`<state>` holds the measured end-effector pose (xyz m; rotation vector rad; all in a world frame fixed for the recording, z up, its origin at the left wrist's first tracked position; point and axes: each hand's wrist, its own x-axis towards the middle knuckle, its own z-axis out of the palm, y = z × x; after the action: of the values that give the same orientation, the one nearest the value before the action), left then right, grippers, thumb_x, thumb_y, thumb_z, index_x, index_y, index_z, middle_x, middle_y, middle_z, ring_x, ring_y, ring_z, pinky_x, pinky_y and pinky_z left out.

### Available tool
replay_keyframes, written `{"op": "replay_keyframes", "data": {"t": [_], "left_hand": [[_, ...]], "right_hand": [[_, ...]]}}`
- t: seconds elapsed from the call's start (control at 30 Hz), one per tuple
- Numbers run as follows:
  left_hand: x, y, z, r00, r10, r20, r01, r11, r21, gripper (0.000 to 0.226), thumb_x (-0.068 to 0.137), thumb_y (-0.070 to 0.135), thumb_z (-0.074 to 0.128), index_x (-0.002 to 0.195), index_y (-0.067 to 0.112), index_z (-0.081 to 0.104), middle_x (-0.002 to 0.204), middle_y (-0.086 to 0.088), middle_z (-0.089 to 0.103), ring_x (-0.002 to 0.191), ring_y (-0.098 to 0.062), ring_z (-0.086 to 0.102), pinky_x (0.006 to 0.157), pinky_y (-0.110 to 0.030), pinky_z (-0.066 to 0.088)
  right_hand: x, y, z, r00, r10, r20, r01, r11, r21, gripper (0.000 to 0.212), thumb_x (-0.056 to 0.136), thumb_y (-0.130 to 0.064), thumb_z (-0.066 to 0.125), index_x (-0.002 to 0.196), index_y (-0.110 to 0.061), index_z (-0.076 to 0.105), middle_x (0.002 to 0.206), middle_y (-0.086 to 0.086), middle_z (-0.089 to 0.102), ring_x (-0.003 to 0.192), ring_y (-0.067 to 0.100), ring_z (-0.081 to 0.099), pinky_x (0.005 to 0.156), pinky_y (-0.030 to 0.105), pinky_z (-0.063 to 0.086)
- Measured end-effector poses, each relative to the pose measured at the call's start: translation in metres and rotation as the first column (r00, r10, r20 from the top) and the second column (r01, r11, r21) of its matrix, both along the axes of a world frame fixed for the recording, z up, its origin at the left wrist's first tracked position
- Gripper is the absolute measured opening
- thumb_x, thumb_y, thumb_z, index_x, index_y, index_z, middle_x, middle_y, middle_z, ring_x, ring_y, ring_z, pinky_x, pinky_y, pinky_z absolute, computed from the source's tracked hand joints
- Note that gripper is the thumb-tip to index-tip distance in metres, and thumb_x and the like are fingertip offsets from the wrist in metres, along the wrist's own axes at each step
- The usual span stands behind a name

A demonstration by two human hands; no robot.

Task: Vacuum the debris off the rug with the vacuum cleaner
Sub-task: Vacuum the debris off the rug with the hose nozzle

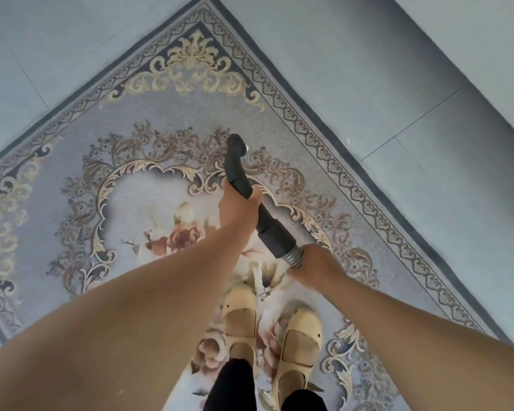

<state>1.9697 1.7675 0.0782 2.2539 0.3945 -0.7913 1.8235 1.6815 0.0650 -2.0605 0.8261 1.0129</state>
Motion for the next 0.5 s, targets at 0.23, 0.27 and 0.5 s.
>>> {"op": "replay_keyframes", "data": {"t": [0.23, 0.27, 0.5], "left_hand": [[0.056, -0.011, -0.017, 0.986, -0.159, -0.044, 0.163, 0.981, 0.101, 0.049, 0.088, 0.033, 0.062, 0.128, 0.009, 0.049, 0.109, -0.008, 0.063, 0.085, -0.025, 0.061, 0.059, -0.033, 0.054], [0.046, -0.010, -0.019, 0.985, -0.157, -0.066, 0.163, 0.981, 0.103, 0.048, 0.089, 0.032, 0.061, 0.129, 0.008, 0.047, 0.108, -0.007, 0.062, 0.081, -0.022, 0.057, 0.052, -0.027, 0.048], [-0.026, -0.015, -0.008, 0.976, -0.078, -0.202, 0.098, 0.991, 0.091, 0.045, 0.093, 0.028, 0.057, 0.129, 0.009, 0.039, 0.104, -0.008, 0.056, 0.076, -0.021, 0.052, 0.054, -0.026, 0.041]], "right_hand": [[0.042, 0.013, -0.013, 0.988, -0.151, -0.038, 0.154, 0.981, 0.120, 0.019, 0.075, -0.026, 0.068, 0.078, -0.016, 0.053, 0.064, -0.002, 0.053, 0.053, 0.013, 0.051, 0.046, 0.022, 0.035], [0.031, 0.014, -0.012, 0.988, -0.146, -0.054, 0.152, 0.981, 0.119, 0.018, 0.076, -0.027, 0.067, 0.081, -0.016, 0.054, 0.063, -0.003, 0.052, 0.053, 0.012, 0.050, 0.046, 0.022, 0.034], [-0.025, -0.005, 0.001, 0.977, 0.018, -0.214, 0.002, 0.996, 0.092, 0.023, 0.077, -0.028, 0.066, 0.091, -0.016, 0.052, 0.072, -0.001, 0.053, 0.076, 0.023, 0.061, 0.063, 0.027, 0.045]]}}
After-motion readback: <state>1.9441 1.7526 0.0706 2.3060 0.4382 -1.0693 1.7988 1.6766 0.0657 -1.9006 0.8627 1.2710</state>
